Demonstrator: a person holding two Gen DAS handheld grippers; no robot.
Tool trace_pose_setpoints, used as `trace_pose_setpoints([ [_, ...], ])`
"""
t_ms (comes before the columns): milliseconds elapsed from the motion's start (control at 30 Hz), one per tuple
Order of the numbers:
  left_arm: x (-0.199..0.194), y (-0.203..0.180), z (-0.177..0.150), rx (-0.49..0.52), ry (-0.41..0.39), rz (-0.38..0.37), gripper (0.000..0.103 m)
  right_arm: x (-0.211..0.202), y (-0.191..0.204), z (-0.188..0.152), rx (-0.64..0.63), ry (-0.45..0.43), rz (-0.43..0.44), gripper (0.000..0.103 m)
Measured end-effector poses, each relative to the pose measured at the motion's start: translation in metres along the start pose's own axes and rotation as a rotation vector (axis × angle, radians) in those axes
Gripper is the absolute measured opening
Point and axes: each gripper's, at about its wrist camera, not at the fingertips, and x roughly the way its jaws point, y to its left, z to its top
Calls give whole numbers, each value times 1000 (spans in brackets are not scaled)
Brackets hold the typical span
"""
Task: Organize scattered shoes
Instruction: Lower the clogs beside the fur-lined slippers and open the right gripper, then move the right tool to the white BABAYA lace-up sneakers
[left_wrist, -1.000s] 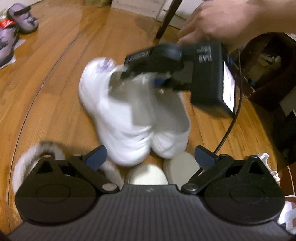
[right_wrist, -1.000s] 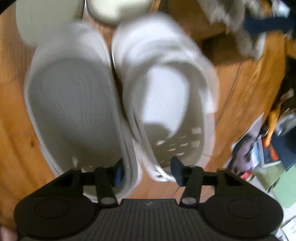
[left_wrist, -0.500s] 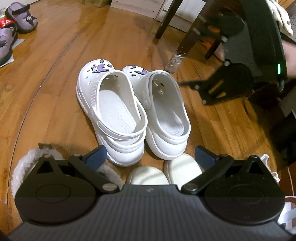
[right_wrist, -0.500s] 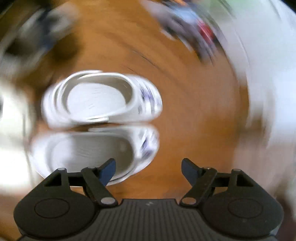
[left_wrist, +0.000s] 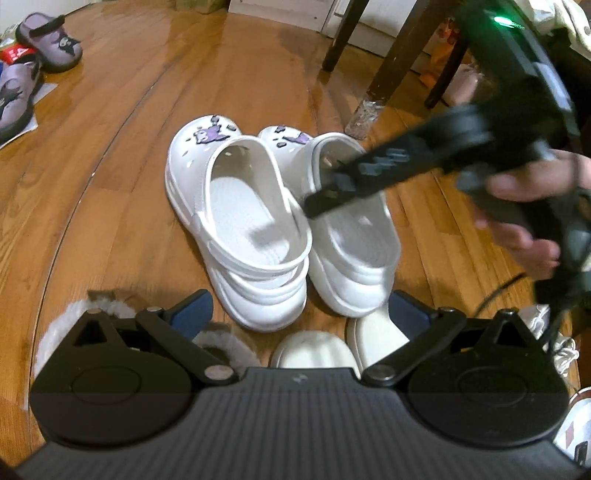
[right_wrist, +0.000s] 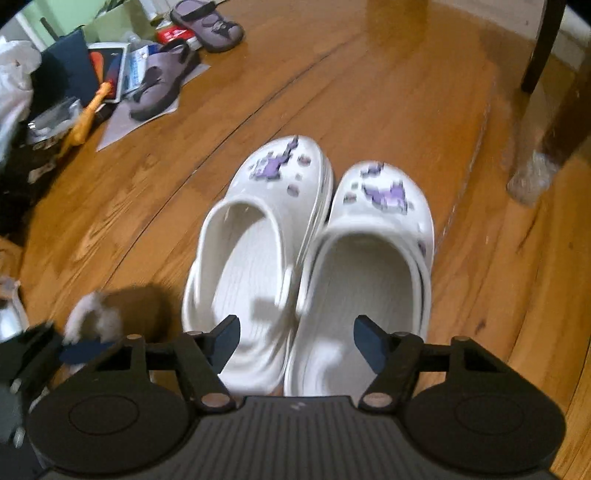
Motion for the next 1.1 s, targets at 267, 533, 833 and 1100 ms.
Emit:
trace_pose_setpoints([
  [267, 3, 19, -1, -52, -10, 77, 103, 81, 5, 19, -67, 9, -108, 47],
  [533, -12, 66, -11, -247, -35, 57, 103, 91, -23, 32, 210, -4, -87, 21],
  [833, -11, 70, -13, -242, -36, 43, 103, 92, -55, 17, 622, -18, 51, 39],
  [1100, -12, 52, -16, -202, -4, 15, 103, -8, -61, -23, 262, 123, 96, 72],
])
